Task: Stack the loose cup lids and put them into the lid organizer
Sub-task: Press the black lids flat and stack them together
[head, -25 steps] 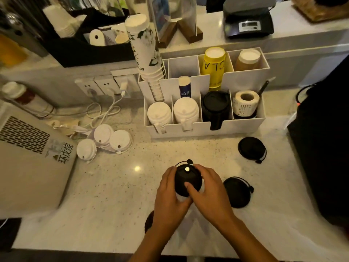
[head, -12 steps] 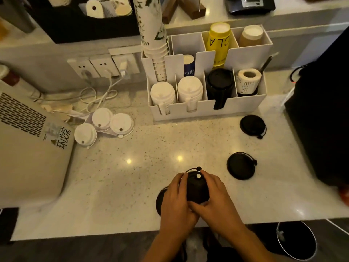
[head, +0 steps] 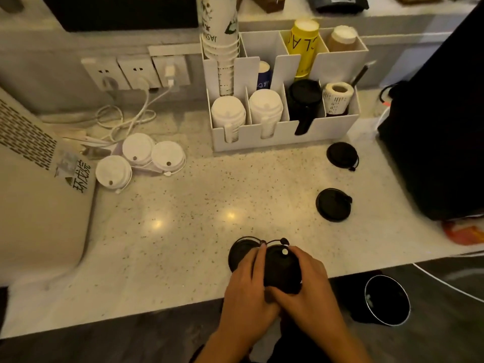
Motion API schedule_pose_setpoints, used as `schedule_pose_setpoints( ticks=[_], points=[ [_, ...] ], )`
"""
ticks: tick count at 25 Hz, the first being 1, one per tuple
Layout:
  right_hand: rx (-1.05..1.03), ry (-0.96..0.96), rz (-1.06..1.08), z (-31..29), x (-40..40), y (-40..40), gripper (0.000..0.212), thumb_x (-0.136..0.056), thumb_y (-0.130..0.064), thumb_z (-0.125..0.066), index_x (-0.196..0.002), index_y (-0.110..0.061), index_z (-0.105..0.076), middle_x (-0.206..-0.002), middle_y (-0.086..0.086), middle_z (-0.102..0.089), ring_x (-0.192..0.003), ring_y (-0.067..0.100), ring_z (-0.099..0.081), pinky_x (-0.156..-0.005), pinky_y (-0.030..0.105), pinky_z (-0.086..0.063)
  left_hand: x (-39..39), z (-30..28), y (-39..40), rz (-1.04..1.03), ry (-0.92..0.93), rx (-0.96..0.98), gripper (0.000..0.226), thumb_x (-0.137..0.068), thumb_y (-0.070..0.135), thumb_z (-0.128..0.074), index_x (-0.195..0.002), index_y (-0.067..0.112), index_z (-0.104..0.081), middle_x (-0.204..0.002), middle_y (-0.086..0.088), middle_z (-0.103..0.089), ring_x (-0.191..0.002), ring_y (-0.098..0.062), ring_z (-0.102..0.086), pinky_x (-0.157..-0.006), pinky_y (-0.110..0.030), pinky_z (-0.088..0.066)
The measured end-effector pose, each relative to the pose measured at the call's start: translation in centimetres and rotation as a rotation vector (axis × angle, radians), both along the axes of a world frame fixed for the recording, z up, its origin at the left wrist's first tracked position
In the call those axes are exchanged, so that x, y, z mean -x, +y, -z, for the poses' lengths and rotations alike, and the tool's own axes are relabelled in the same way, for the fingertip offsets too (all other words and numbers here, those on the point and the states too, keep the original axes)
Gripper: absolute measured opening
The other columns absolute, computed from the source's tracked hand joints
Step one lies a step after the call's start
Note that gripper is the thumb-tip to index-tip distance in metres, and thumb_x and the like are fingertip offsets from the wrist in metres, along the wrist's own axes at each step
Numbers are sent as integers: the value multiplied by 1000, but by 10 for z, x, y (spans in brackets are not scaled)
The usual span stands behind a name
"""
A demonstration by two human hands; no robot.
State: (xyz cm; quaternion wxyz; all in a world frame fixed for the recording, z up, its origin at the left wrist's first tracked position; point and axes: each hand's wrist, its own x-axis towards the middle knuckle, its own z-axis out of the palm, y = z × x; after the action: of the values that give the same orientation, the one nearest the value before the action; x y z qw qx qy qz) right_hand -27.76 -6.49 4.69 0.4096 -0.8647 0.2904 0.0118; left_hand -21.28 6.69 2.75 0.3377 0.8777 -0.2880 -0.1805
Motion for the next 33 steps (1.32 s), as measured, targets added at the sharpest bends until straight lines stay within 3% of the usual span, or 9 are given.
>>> schedule_pose_setpoints(
  ticks=[3,6,11,14,17,20,24,29,33],
  points=[
    [64,12,-1,1,3,-6,86,-68,-53,-80,-140,-41,-36,-129,-26,-41,-123,0,-34,-98,16,-30,-17,12,22,106,-57,-54,99,-79,77,-45,-154,27,-5,-160,0,-24,-145,-16,-26,-119,-31,-25],
    [97,17,35,3,8,-13,85,-69,-50,-81,-140,-38,-37,-130,-22,-43,-125,7,-35,-98,21,-31,-44,22,35,124,-102,-47,102,-78,72,-57,-155,27,-7,-161,3,-22,-146,-10,-20,-120,-26,-17],
    [109,43,59,4,15,-13,88,-71,-51,-80,-144,-33,-35,-141,-11,-45,-129,10,-32,-103,24,-31,-86,28,36,393,-112,-158,116,-73,66,-65,-155,28,7,-165,3,-8,-151,-16,-6,-123,-38,-14],
    [103,56,60,6,19,-9,87,-72,-50,-80,-144,-34,-33,-142,-11,-43,-130,9,-30,-103,23,-29,-95,32,36,463,-114,-129,108,-77,58,-65,-156,26,1,-161,1,-24,-148,-17,-20,-122,-36,-17],
    [86,73,82,6,20,-8,88,-73,-52,-79,-144,-36,-31,-143,-11,-42,-132,9,-28,-106,26,-31,-93,39,36,378,-150,-88,102,-77,58,-66,-156,24,-11,-151,0,-42,-137,-19,-39,-116,-31,-26],
    [117,84,59,9,15,-6,88,-72,-56,-77,-145,-37,-31,-142,-11,-42,-130,10,-30,-105,25,-32,-80,52,36,216,-176,-84,102,-75,66,-65,-154,20,-19,-145,-4,-48,-131,-22,-45,-112,-36,-34],
    [124,75,26,12,9,1,90,-70,-61,-75,-145,-39,-31,-135,-10,-41,-126,9,-33,-98,20,-34,-61,59,41,30,-105,-35,108,-69,71,-67,-152,18,-22,-145,-6,-46,-132,-23,-42,-112,-42,-36],
    [127,77,-49,13,-9,10,97,-73,-58,-75,-151,-31,-24,-136,-15,-37,-128,6,-28,-104,23,-34,-60,65,58,46,-87,17,106,-73,66,-69,-154,17,-20,-155,-3,-35,-144,-19,-30,-117,-44,-31],
    [181,9,-102,14,-27,19,86,-71,-61,-74,-142,-32,-36,-131,-19,-40,-119,-1,-29,-101,18,-31,-66,67,65,14,-105,-1,101,-75,69,-67,-151,14,-28,-154,-2,-38,-146,-16,-29,-117,-42,-33]
  ],
)
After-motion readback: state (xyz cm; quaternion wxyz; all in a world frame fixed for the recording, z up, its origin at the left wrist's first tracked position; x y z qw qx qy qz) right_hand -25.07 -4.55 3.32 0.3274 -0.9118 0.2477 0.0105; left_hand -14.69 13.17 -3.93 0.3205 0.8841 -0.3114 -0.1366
